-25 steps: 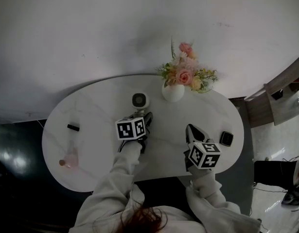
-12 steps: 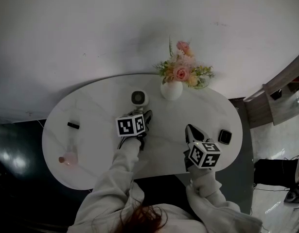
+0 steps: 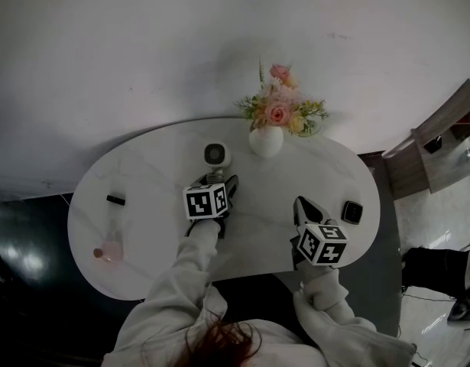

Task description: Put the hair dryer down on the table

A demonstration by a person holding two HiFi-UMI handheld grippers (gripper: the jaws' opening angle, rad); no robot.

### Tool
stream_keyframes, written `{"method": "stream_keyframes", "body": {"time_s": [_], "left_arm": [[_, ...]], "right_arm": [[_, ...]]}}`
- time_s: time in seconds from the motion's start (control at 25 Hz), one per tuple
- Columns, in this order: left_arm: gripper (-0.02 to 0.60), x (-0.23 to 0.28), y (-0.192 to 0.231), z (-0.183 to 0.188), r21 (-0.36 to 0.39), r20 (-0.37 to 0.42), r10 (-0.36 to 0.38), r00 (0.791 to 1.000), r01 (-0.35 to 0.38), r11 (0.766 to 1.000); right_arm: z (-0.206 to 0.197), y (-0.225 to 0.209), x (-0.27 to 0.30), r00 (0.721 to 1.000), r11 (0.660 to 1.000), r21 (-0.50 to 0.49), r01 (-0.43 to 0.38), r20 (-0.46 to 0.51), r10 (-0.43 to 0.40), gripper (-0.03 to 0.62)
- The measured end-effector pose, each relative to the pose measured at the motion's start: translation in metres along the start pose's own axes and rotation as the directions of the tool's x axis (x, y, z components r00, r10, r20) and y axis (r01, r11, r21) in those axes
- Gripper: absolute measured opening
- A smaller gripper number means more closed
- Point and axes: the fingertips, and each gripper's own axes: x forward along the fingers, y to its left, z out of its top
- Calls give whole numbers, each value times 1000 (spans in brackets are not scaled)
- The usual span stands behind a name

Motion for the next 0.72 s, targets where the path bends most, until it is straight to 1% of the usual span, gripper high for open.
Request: {"method": "stream_keyframes", "body": {"time_s": [0.28, 0.44, 0.52, 0.72], "left_arm": [[341, -10, 1, -7, 42, 7, 8, 1000, -8, 999], [341, -19, 0, -8, 68, 23, -2, 1000, 0, 998], [341, -25, 0, -9, 69, 33, -14, 999, 11, 998], [341, -40, -6, -11, 63, 53, -70, 996, 66, 996]], "right_arm": [[0, 6, -2, 1000, 1000, -3, -9, 6, 9, 48], [-2, 11, -3, 1000, 1000, -6, -12, 6, 12, 48], [-3, 13, -5, 1000, 1000, -9, -14, 9, 14, 48], [0, 17, -10, 1000, 1000, -19, -10, 24, 10, 48]]}}
